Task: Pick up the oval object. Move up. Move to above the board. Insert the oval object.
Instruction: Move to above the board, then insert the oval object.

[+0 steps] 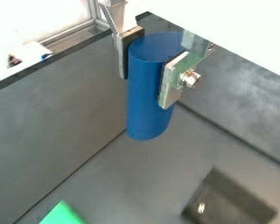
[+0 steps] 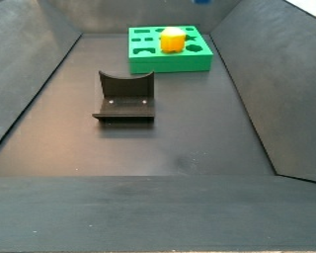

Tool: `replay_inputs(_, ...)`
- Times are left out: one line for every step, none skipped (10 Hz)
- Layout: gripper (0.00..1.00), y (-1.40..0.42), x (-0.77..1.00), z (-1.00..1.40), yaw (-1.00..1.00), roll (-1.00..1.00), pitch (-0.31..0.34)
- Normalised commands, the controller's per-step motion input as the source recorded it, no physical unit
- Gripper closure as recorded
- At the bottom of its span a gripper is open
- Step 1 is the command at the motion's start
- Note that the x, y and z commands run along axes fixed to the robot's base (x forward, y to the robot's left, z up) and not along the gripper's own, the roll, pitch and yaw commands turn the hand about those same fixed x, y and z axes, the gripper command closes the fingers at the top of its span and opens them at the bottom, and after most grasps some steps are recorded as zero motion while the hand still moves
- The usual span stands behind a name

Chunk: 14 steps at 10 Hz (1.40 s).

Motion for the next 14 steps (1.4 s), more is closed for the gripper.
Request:
replay_inputs(1.0, -1.0, 0.18, 0.12, 0.01, 0.0, 0.064)
replay_inputs(1.0, -1.0, 0.19, 0.12, 0.01, -0.01, 0.092)
replay_inputs(1.0, -1.0, 0.19, 0.12, 0.01, -0.01, 0.101)
replay_inputs(1.0, -1.0, 0.21, 0.13, 0.01, 0.01, 0.119)
replay_inputs(1.0, -1.0, 0.22, 0.13, 0.01, 0.0, 0.126)
replay_inputs(1.0, -1.0, 0.24, 0.13, 0.0, 0.01, 0.128)
replay_inputs(1.0, -1.0, 0.25, 0.13, 0.0, 0.0, 0.127)
replay_inputs(1.0, -1.0, 0.27, 0.14, 0.01, 0.0, 0.122)
replay_inputs(1.0, -0.72, 0.21, 0.11, 0.01, 0.02, 0.12)
replay_inputs(1.0, -0.43, 0.16, 0.07, 0.01, 0.02, 0.116)
replay_inputs(1.0, -0.29, 0.13, 0.05, 0.0, 0.02, 0.107)
replay_inputs(1.0, 0.0, 0.0, 0.0, 0.0, 0.0, -0.004)
replay_inputs(1.0, 0.0, 0.0, 0.0, 0.0, 0.0, -0.006)
replay_inputs(1.0, -0.01, 0.0, 0.0, 0.0, 0.0, -0.004)
